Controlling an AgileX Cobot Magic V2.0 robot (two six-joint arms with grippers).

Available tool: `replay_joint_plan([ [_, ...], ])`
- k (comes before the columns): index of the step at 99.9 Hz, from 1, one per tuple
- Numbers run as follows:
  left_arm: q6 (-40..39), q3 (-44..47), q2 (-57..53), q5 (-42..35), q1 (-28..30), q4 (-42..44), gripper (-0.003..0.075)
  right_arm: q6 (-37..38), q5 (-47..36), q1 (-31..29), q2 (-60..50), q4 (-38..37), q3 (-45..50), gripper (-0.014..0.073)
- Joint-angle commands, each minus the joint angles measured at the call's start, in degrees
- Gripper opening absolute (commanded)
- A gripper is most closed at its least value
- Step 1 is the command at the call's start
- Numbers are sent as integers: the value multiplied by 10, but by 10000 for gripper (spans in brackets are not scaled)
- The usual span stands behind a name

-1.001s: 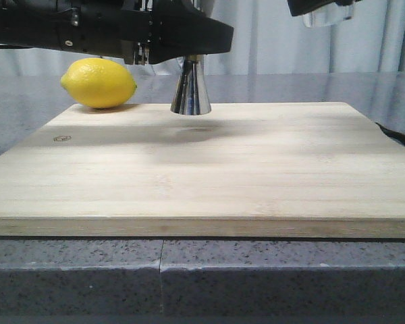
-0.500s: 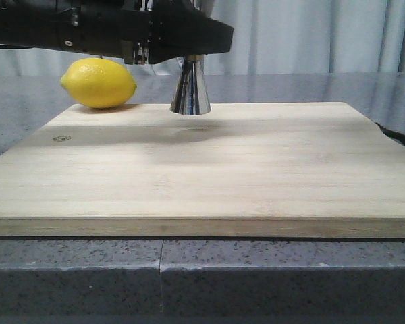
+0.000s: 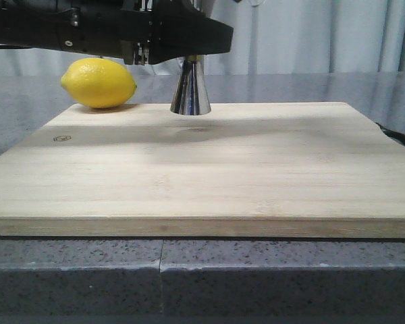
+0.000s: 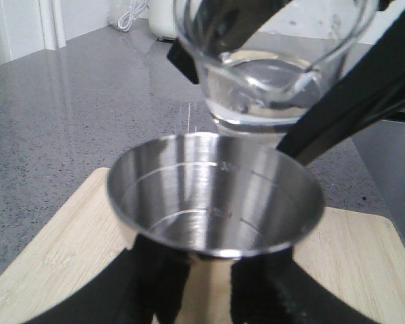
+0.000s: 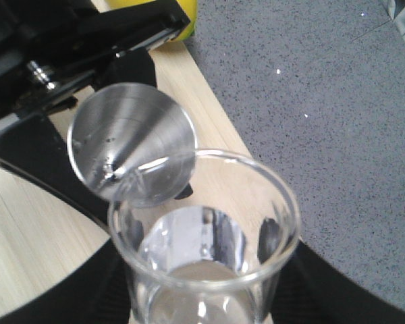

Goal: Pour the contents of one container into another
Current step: 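Lift the beaker with the right gripper over the held jigger, then tilt the beaker with the right gripper, pouring liquid into the jigger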

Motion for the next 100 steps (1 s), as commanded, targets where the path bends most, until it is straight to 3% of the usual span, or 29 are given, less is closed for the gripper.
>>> replay_joint_plan([
  [1, -4, -18, -34, 59, -4, -49, 238, -21, -6, 1, -6, -13, -40, 270],
  [42, -4, -18, -34, 59, -4, -49, 238, -98, 45, 8, 7, -30, -88, 270],
  [100, -4, -18, -34, 59, -4, -49, 238, -110, 35, 49, 11, -162, -88, 270],
])
